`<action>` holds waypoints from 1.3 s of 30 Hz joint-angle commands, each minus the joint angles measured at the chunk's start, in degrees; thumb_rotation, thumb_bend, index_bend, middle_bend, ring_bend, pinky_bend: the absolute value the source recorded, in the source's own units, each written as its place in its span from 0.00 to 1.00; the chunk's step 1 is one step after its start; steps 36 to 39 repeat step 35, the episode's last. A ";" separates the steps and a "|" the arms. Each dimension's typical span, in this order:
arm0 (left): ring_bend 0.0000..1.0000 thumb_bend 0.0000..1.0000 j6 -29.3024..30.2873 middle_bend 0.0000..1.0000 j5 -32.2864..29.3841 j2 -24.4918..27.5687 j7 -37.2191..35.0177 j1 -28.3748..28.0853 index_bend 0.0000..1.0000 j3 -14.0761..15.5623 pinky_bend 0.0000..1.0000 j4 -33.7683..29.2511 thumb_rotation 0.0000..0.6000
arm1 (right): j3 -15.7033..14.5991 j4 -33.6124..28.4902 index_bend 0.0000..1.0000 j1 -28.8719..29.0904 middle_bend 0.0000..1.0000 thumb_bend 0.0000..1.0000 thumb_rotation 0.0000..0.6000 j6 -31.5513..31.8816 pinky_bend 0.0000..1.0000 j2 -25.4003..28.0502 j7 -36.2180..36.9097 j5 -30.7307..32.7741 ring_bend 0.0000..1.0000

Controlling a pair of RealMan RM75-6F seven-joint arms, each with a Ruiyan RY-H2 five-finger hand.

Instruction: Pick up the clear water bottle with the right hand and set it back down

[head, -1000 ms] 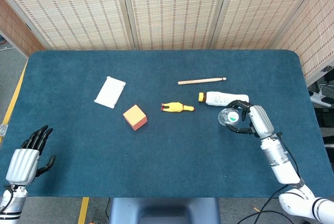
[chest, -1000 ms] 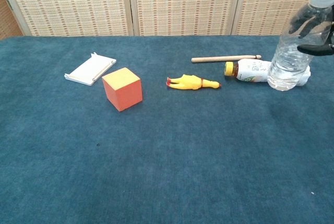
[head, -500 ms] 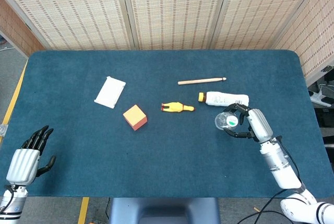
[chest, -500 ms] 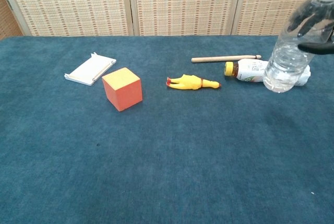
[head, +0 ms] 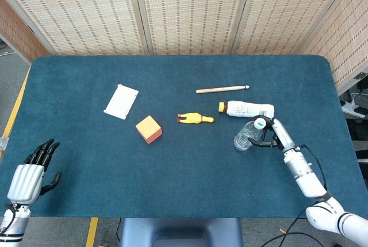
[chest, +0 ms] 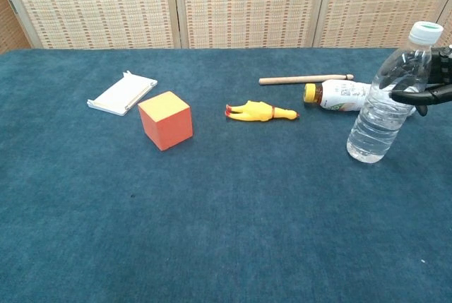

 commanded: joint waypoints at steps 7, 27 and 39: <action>0.10 0.35 -0.26 0.04 0.03 -0.04 0.19 -0.06 0.08 0.15 0.31 0.07 1.00 | -2.43 2.73 0.10 0.42 0.11 0.23 1.00 0.54 0.19 0.12 1.92 -3.81 0.00; 0.10 0.35 -0.24 0.04 -0.62 -0.07 0.51 0.04 0.09 -0.13 0.31 0.18 1.00 | -7.73 -22.07 0.00 -12.94 0.00 0.11 1.00 11.95 0.14 20.20 -44.19 1.47 0.00; 0.10 0.35 0.40 0.04 0.05 -0.10 1.47 0.09 0.09 -0.07 0.31 -0.31 1.00 | -3.33 -30.21 0.00 -19.90 0.00 0.11 1.00 26.95 0.14 15.56 -70.87 7.78 0.00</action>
